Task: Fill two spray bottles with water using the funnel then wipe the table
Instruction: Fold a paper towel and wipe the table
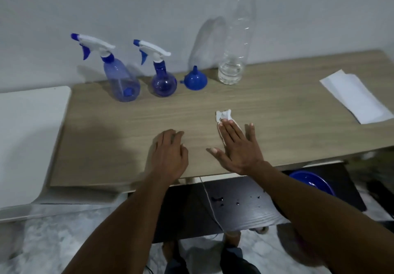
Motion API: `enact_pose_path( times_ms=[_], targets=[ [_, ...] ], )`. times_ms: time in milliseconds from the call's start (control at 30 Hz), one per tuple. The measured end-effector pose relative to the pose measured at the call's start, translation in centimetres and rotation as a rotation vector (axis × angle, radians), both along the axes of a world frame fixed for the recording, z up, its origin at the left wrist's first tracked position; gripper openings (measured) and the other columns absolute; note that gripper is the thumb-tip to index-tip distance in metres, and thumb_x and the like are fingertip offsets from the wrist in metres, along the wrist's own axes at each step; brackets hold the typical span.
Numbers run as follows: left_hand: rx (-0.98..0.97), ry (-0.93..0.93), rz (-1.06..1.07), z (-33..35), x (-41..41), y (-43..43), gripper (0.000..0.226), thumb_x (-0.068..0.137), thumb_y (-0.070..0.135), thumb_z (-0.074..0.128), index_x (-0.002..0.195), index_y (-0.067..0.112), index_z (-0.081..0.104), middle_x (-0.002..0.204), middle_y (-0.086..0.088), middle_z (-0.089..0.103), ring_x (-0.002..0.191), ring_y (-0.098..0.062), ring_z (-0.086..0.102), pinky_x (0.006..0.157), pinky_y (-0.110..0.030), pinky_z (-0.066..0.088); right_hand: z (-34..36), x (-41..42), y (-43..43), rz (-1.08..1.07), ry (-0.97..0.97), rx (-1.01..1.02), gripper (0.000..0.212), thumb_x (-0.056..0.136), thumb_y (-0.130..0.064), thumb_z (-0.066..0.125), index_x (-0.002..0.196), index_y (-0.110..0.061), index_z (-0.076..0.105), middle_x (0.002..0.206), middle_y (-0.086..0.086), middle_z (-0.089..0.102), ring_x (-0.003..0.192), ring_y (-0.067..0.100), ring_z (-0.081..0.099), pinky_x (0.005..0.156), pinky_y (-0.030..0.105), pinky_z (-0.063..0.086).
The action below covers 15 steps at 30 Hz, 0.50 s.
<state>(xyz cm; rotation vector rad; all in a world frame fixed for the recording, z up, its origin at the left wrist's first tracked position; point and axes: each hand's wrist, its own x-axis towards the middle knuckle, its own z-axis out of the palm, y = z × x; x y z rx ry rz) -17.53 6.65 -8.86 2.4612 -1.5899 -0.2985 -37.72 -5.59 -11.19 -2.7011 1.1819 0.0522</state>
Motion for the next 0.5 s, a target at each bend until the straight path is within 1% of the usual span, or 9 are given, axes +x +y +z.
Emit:
enact_pose_path(
  times_ms=[67,200,333,433,500],
  targets=[
    [-0.012,0.009,-0.014,0.1,-2.3,-1.7,0.062,0.086,0.04,0.025,0.136,0.018,0.054,0.137,-0.008,0.049,0.13,-0.029,0.044,0.107,-0.046,0.04,0.0,-2.5,-1.3,-0.022,0.0,0.003,0.09,0.092,-0.077,0.009,0.161,-0.02,0.006,0.169,-0.004,-0.001,0.155,0.011,-0.006,0.119,0.063,-0.006],
    [-0.021,0.019,-0.038,0.0,-6.1,-4.0,0.053,0.089,0.034,0.036,0.136,0.018,0.054,0.138,-0.007,0.048,0.13,-0.028,0.043,0.107,-0.045,0.04,-0.1,-6.9,-3.2,-0.087,0.008,-0.003,0.089,0.092,-0.078,0.006,0.161,-0.02,0.006,0.169,-0.004,-0.001,0.155,0.012,-0.005,0.119,0.063,-0.006],
    [0.002,0.007,-0.069,-0.2,-8.4,-5.0,0.056,0.089,0.038,0.029,0.137,0.021,0.051,0.139,-0.005,0.046,0.132,-0.026,0.041,0.107,-0.045,0.041,-0.1,-9.7,-3.7,-0.191,0.007,-0.009,0.09,0.093,-0.077,0.003,0.16,-0.018,0.007,0.169,-0.002,0.0,0.155,0.013,-0.002,0.119,0.063,-0.004],
    [0.008,0.003,-0.086,-0.6,-8.8,-4.6,0.056,0.09,0.039,0.029,0.138,0.021,0.05,0.14,-0.004,0.045,0.133,-0.025,0.04,0.109,-0.044,0.04,0.0,-10.3,-3.0,-0.315,-0.006,0.033,0.092,0.091,-0.075,-0.005,0.16,-0.014,-0.002,0.168,0.001,-0.01,0.155,0.015,-0.011,0.119,0.06,-0.012],
    [0.007,-0.002,-0.088,-0.8,-8.6,-4.1,0.056,0.09,0.04,0.028,0.139,0.022,0.049,0.141,-0.004,0.045,0.133,-0.025,0.04,0.11,-0.043,0.039,-0.2,-9.9,-2.1,-0.455,-0.038,0.054,0.092,0.092,-0.073,-0.006,0.159,-0.011,-0.005,0.168,0.004,-0.012,0.154,0.018,-0.015,0.118,0.057,-0.018]
  ],
)
